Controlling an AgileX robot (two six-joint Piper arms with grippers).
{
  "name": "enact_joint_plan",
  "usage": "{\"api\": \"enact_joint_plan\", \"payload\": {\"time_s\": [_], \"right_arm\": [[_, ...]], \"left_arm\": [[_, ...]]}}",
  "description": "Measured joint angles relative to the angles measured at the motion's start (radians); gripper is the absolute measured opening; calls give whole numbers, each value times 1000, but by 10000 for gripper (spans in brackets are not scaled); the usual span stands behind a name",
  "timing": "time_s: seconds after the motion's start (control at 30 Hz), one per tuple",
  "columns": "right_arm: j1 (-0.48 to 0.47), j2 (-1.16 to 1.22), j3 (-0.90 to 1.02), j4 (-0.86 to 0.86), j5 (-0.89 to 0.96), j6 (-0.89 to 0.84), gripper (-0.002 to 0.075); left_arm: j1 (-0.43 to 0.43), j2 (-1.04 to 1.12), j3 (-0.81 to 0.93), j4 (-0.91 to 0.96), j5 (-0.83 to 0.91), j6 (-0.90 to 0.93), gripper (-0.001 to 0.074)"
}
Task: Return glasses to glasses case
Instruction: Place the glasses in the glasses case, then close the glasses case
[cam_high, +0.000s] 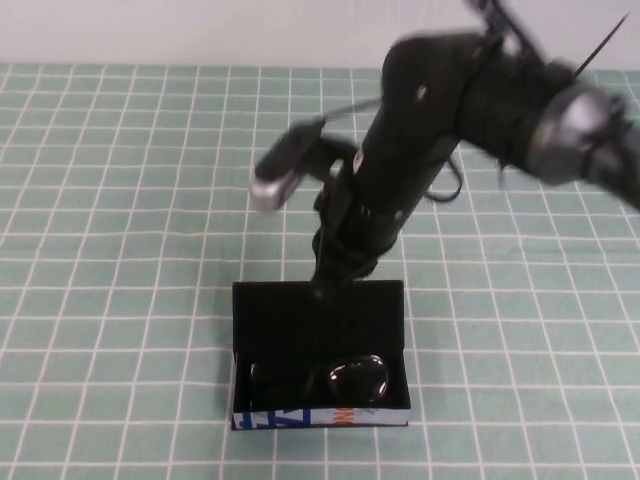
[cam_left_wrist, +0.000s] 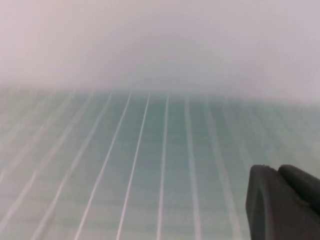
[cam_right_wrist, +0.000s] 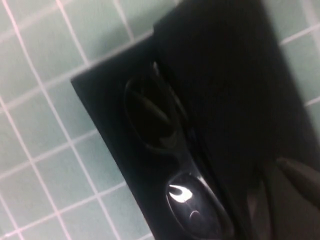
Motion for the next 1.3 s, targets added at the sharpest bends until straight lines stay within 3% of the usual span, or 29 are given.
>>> {"api": "enact_joint_plan", "payload": {"time_s": [0.4,0.47,0.57,0.7,0.83,0.9,1.07,1.3], "right_arm": [[-54,-285,-9,-97,-183,211,-11],[-86,-312,-9,-101,-209,232,-11],[-145,-325,-7,-99,-218,257,-11],[-208,-325,60,-98,-261,284,-11],[-248,-325,146,-79,-321,289,-11],[-260,-325,183,-69,-340,290,-11],[-266,-321,230,-64,-356,290,-11],[-269,-321,231,-64,-352,272,-11]], "left_arm": [[0,-2,0,5,-705,-86,-2],[0,-4,-21,47,-710,-179,-2],[0,-4,-130,285,-571,-409,-2],[0,34,-303,832,-466,-871,-2],[0,193,-422,1312,-607,-1334,-2],[0,288,-459,1436,-738,-1452,-2],[0,493,-564,1551,-935,-1508,-2],[0,564,-758,1435,-791,-1517,-2]]}}
